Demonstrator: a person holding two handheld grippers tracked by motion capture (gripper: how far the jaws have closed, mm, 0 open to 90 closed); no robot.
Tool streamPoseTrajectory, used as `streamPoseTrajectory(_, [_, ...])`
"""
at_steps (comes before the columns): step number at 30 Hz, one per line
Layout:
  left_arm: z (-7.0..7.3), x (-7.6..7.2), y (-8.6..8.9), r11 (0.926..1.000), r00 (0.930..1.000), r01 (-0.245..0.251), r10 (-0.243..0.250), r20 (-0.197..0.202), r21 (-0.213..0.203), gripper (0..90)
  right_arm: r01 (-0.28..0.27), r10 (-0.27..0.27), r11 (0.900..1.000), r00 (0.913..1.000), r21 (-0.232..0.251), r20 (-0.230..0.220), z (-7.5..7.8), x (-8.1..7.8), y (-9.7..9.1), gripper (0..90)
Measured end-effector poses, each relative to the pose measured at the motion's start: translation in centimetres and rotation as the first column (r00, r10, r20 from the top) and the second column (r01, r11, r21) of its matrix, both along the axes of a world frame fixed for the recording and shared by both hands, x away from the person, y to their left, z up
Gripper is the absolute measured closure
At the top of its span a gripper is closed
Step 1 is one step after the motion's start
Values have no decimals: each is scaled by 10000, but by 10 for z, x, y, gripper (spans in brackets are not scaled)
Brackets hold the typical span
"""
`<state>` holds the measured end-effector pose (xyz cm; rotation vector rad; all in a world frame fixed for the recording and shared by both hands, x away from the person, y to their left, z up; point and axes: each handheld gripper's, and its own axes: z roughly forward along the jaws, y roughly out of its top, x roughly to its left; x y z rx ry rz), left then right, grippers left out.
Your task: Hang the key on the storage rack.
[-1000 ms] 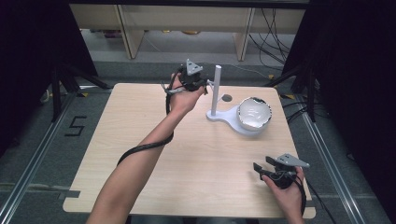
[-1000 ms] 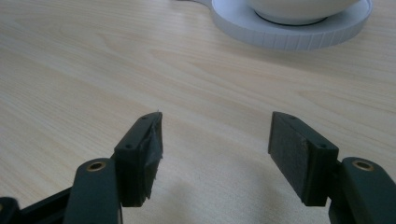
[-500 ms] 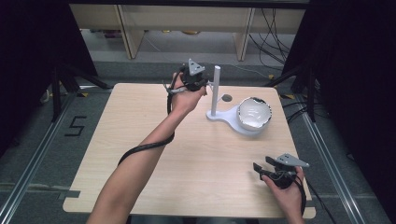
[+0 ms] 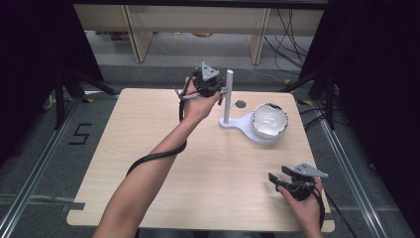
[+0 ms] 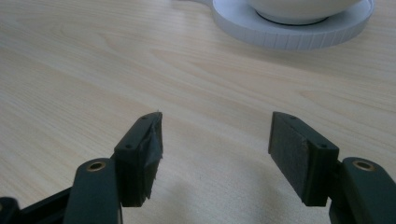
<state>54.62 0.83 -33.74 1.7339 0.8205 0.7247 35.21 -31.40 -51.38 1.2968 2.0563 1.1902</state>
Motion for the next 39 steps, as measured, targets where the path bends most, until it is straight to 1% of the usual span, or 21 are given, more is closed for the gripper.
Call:
streamPoseTrajectory(3, [2,-3,1,10000,9999,60,-60,87,-69,817,-6,5,10000,10000,45,55,0,0,-1,360])
streamPoseTrajectory(8, [6,-11,9,9996,9996,231,-228,176,-150,728,8,-8,10000,10000,4,38,0,0,0,361])
streamPoseTrajectory(9, [7,-13,12,9994,9995,291,-288,155,-169,703,6,-6,10000,10000,-9,35,0,0,0,361])
streamPoseTrajectory(10, [8,-16,17,9989,9991,417,-416,53,-207,645,-15,15,10000,10000,20,17,0,0,0,360])
streamPoseTrajectory(12, [9,-19,19,9986,9989,459,-460,-29,-275,582,-10,10,10000,10000,-13,74,0,0,0,360])
streamPoseTrajectory(13, [9,-21,23,9982,9986,514,-517,-97,-295,582,-10,10,10000,10000,-13,74,0,0,0,360])
streamPoseTrajectory(15, [10,-25,29,9971,9977,631,-640,-201,-415,533,7,-7,10000,10000,10,62,0,0,-1,360])
streamPoseTrajectory(16, [10,-29,37,9963,9968,728,-742,-296,-461,499,44,-45,10000,10000,40,41,0,0,-1,361])
streamPoseTrajectory(17, [10,-29,37,9963,9968,728,-742,-296,-461,488,44,-45,10000,10000,40,41,0,0,-1,361])
streamPoseTrajectory(18, [10,-33,44,9954,9966,737,-758,-327,-605,481,11,-11,10000,10000,43,57,0,0,-1,361])
streamPoseTrajectory(19, [10,-33,44,9954,9966,737,-758,-327,-605,472,11,-11,10000,10000,43,57,0,0,-1,361])
streamPoseTrajectory(23, [10,-42,61,9960,9974,671,-686,-235,-587,452,66,-66,10000,9999,5,100,0,0,-1,360])
streamPoseTrajectory(24, [10,-46,68,9957,9975,662,-678,-214,-654,449,64,-63,10000,9999,-65,101,0,0,-1,360])
streamPoseTrajectory(25, [10,-46,68,9957,9975,662,-678,-214,-654,445,64,-63,10000,9999,-65,101,0,0,-1,360])
streamPoseTrajectory(26, [10,-49,75,9956,9975,653,-669,-213,-670,441,65,-65,10000,9999,1,100,0,0,-1,360])
streamPoseTrajectory(27, [10,-49,75,9956,9975,653,-669,-213,-670,438,65,-65,10000,9999,1,100,0,0,-1,360])
streamPoseTrajectory(28, [9,-52,81,9956,9977,629,-645,-220,-698,436,69,-69,10000,9999,-12,104,0,0,-1,361])
streamPoseTrajectory(32, [7,-56,89,9958,9977,624,-639,-206,-675,430,74,-74,10000,9999,-5,110,0,0,-1,360])
streamPoseTrajectory(35, [5,-61,96,9956,9975,612,-635,-302,-715,423,23,-24,10000,9999,64,102,0,0,-1,360])
streamPoseTrajectory(37, [3,-64,100,9957,9975,627,-647,-274,-689,419,102,-102,9999,9998,-37,144,0,0,-2,360])
streamPoseTrajectory(39, [1,-67,104,9958,9976,604,-625,-282,-689,417,14,-14,10000,9999,55,126,0,0,-1,360])
